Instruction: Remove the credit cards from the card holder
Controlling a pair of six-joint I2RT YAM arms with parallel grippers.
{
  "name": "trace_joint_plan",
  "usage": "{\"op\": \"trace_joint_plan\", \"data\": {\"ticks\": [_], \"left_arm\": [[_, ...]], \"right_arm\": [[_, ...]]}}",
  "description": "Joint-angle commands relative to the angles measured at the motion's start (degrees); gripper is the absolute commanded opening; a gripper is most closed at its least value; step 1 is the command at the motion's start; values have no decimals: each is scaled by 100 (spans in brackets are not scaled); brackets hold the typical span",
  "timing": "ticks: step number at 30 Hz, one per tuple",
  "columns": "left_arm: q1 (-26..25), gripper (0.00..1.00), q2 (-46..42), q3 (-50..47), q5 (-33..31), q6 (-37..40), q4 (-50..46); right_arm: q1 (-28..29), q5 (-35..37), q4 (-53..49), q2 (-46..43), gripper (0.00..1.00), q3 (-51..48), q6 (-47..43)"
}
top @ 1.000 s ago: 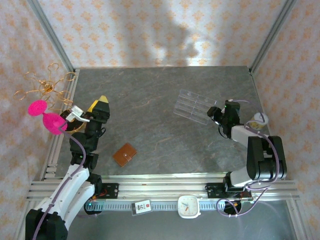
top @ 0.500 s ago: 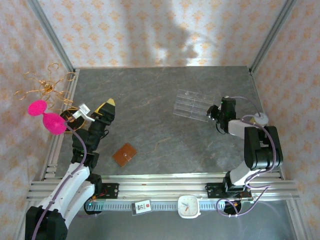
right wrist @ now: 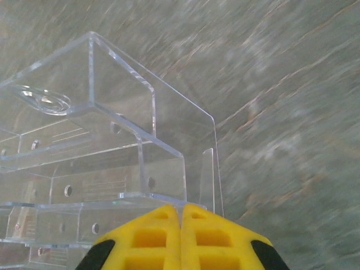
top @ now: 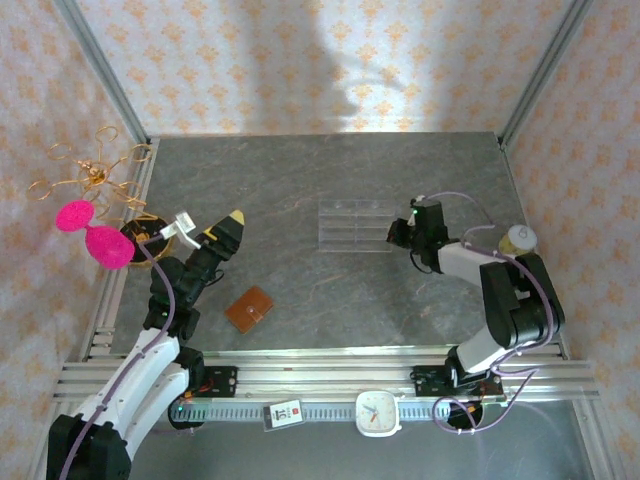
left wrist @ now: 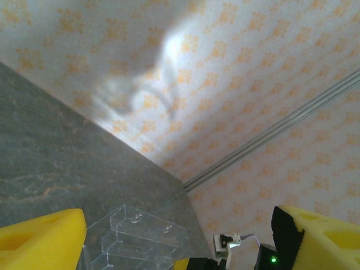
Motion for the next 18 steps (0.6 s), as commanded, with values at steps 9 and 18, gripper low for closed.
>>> {"op": "trace_joint_plan", "data": {"ticks": [9, 18], "left_arm": [[-53, 83, -653, -210, -62, 77, -954], [-52, 85, -953, -296, -233, 159, -1438]], "right_arm": [[1203, 796, -347, -354, 3, -254, 769], [1810, 1410, -57, -285, 13, -336, 1526]]}}
